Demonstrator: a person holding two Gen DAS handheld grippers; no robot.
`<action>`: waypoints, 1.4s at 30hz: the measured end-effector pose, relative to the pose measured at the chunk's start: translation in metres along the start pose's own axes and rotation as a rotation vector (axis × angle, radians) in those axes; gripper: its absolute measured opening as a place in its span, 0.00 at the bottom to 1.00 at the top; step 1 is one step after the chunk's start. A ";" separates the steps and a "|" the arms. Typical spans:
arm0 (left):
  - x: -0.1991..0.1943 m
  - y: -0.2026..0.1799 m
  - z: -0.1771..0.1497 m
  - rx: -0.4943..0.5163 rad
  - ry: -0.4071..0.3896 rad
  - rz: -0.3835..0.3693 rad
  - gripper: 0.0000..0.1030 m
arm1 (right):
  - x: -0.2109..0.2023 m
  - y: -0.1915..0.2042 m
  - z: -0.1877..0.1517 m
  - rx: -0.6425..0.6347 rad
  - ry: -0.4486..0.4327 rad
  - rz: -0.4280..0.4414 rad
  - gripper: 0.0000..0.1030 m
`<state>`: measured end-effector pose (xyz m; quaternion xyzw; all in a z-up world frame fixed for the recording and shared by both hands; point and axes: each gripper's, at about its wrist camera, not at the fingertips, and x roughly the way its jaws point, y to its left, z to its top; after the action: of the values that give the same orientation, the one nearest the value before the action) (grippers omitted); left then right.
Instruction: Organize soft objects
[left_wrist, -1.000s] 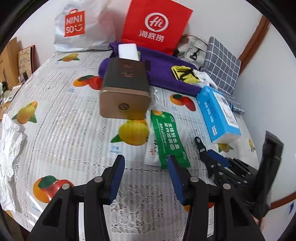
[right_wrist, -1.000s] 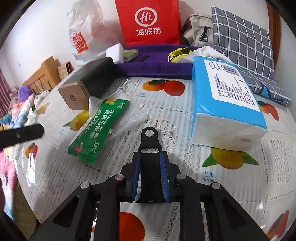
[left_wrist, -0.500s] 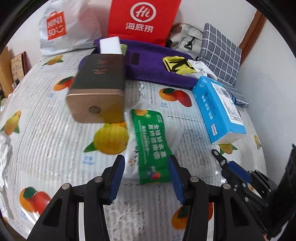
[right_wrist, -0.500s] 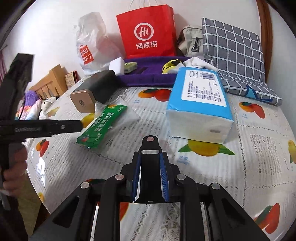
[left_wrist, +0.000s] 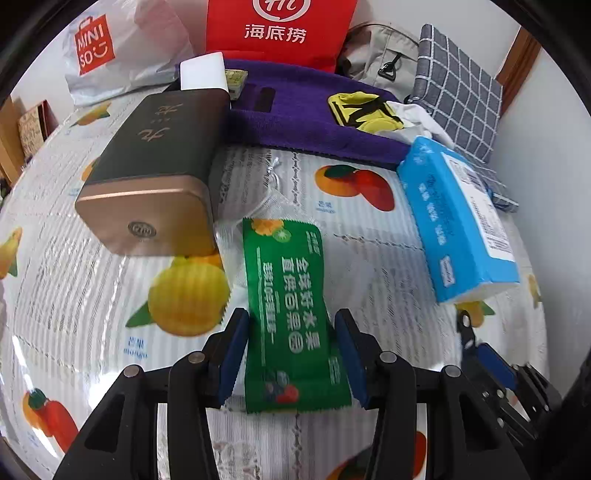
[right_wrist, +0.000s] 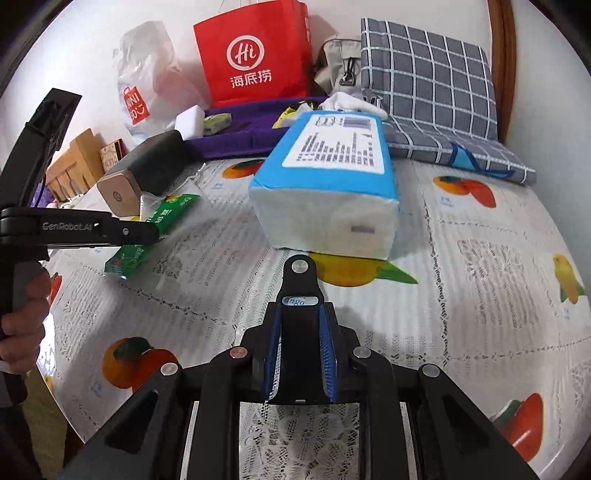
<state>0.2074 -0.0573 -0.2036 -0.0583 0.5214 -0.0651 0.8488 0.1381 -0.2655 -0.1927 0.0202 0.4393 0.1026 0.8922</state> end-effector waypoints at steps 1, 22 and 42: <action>0.001 -0.001 0.002 0.005 -0.001 0.010 0.45 | 0.000 0.000 0.000 0.000 -0.005 0.000 0.21; 0.019 -0.021 0.014 0.090 -0.058 0.095 0.29 | 0.004 0.000 0.000 -0.013 -0.015 0.010 0.22; -0.033 0.033 -0.009 -0.009 -0.095 0.011 0.25 | -0.010 0.009 0.000 -0.003 0.002 -0.032 0.21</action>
<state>0.1858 -0.0198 -0.1839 -0.0622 0.4811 -0.0555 0.8727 0.1310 -0.2585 -0.1841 0.0116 0.4405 0.0892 0.8932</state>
